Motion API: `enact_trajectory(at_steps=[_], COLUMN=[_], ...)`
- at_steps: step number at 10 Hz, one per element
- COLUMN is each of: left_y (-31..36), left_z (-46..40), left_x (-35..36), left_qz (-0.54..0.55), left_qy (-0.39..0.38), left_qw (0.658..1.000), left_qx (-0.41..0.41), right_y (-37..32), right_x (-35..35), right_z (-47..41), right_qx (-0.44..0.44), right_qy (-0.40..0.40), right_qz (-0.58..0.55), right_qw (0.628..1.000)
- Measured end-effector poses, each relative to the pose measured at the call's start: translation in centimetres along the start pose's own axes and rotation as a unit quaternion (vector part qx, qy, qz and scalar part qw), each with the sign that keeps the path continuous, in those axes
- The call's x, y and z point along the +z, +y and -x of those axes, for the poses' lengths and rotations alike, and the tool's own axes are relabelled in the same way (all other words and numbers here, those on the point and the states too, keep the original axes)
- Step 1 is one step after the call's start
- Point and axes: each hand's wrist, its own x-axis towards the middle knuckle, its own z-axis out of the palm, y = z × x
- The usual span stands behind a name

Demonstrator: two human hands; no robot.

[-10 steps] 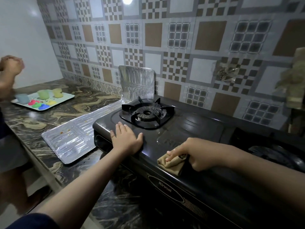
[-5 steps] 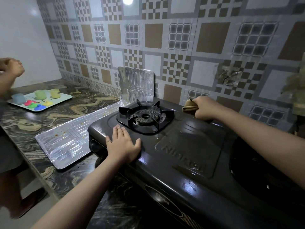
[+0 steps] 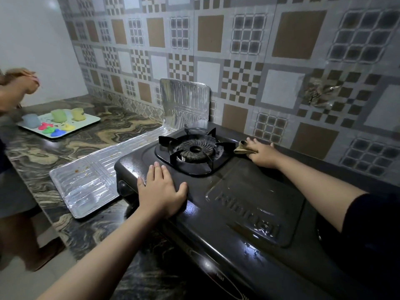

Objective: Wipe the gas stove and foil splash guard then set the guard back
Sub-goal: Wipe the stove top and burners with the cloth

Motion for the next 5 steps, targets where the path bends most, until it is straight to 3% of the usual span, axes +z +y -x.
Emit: enact_trajectory(at_steps=[5], left_y=[0.2], left_z=[0.1], left_x=[-0.1], left_qz=[0.0], left_qy=[-0.003], left_qw=[1.0], left_qx=[-0.005], right_y=[-3.2], right_x=[1.9], right_z=[4.4], right_qx=[-0.047], right_qy=[0.005], right_qz=[0.016], right_qw=[0.999])
